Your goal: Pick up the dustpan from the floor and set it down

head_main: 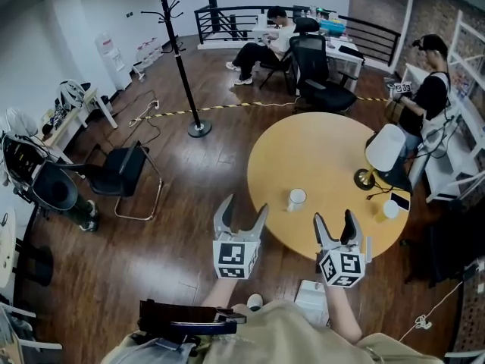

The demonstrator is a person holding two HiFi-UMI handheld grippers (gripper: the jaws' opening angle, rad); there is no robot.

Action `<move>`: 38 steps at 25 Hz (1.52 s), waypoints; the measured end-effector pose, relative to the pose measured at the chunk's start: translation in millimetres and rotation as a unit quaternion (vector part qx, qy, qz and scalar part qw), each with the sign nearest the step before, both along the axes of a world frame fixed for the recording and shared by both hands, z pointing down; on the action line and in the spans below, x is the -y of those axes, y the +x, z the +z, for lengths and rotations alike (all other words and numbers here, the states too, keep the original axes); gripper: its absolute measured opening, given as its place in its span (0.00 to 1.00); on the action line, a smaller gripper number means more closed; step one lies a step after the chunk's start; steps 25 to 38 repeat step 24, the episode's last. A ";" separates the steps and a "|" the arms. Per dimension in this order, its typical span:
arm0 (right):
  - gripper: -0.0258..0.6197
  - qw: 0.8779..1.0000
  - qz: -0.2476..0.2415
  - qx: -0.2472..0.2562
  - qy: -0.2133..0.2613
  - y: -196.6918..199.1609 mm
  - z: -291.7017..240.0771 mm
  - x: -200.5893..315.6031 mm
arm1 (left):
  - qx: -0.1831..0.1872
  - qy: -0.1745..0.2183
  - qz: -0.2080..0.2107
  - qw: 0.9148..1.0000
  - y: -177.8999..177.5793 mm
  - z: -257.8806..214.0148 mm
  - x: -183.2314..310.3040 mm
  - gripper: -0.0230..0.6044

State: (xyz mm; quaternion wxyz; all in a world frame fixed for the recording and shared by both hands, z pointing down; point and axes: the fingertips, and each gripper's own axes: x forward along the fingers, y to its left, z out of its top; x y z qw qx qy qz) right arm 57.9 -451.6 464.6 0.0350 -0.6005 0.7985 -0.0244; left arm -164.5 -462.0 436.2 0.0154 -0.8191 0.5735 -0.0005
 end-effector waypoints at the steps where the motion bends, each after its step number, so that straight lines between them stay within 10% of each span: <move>1: 0.66 1.000 0.007 0.000 0.000 5.0 -1.0 0.8 | -0.001 0.001 0.001 1.000 2.0 -1.4 1.3 0.55; 38: 0.65 0.998 0.058 -0.023 0.007 52.0 -12.6 -24.6 | 0.003 0.008 0.038 0.999 50.7 -9.0 -9.5 0.55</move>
